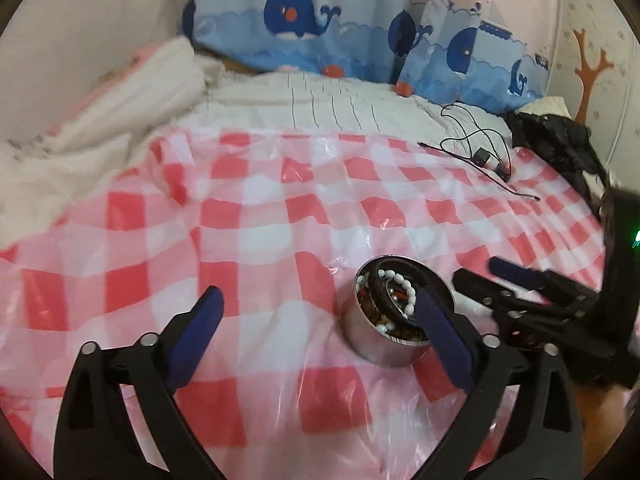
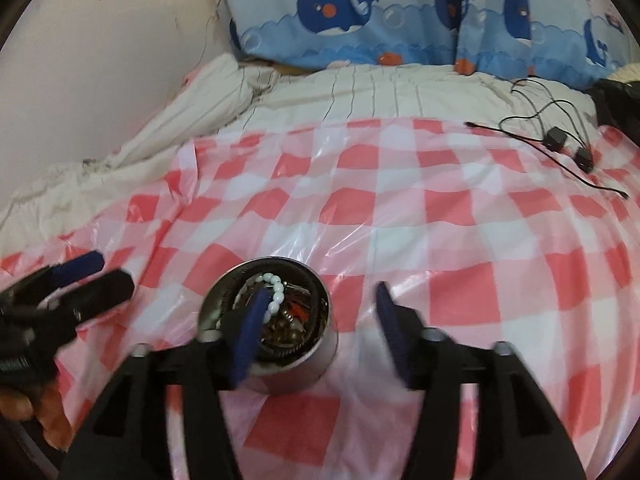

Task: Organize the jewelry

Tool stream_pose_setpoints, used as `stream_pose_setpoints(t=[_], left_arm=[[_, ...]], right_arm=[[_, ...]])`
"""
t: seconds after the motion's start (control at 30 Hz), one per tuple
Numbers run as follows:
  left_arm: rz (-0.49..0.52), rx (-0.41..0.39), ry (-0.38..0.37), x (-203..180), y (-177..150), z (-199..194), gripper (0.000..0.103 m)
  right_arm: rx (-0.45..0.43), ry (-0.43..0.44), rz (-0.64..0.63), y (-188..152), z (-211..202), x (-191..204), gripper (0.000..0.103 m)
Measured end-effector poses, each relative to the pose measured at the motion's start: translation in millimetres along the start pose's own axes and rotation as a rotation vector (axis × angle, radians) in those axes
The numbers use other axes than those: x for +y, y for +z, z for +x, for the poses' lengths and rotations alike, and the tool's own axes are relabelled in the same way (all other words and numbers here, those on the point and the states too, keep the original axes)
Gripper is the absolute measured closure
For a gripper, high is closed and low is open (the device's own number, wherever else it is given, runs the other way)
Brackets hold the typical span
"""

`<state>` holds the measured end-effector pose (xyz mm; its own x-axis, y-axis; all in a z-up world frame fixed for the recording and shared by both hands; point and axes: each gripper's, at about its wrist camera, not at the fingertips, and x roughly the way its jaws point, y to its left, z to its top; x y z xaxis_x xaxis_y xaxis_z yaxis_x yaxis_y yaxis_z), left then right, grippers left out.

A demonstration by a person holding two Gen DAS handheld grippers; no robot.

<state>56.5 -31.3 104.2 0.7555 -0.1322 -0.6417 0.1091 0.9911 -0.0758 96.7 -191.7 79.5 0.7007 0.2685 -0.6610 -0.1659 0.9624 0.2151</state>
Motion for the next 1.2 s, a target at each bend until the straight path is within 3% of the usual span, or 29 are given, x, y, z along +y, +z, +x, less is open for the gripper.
stream_pose_setpoints(t=[0.13,0.23,0.33,0.6,1.0,1.2], left_arm=[[0.068,-0.048,0.053,-11.1,-13.2,-29.6,0.008],[0.039,-0.051,0.095,-9.4,-31.4,-50.8,0.008],[0.016,-0.040,0.084,-8.2,-42.9,-60.5,0.008],[0.103,-0.046,0.084,-26.1,-59.6,-77.9,0.008],[0.070,-0.042,0.097,-13.7,-67.0,-85.1,0.008],[0.064,-0.029,0.113,-9.9,-72.5,-82.8,0.008]], right_arm=[[0.041,-0.012,0.032,-16.8,-14.8,-1.8,0.027],[0.081,-0.030,0.056,-39.7,-25.4,-2.9,0.024],[0.096,-0.045,0.068,-55.6,-34.5,-1.2,0.022],[0.113,-0.078,0.058,-90.3,-50.5,13.5,0.010],[0.187,-0.186,0.109,-119.1,-32.0,10.6,0.007],[0.231,-0.274,0.018,-125.4,-25.3,23.0,0.007]])
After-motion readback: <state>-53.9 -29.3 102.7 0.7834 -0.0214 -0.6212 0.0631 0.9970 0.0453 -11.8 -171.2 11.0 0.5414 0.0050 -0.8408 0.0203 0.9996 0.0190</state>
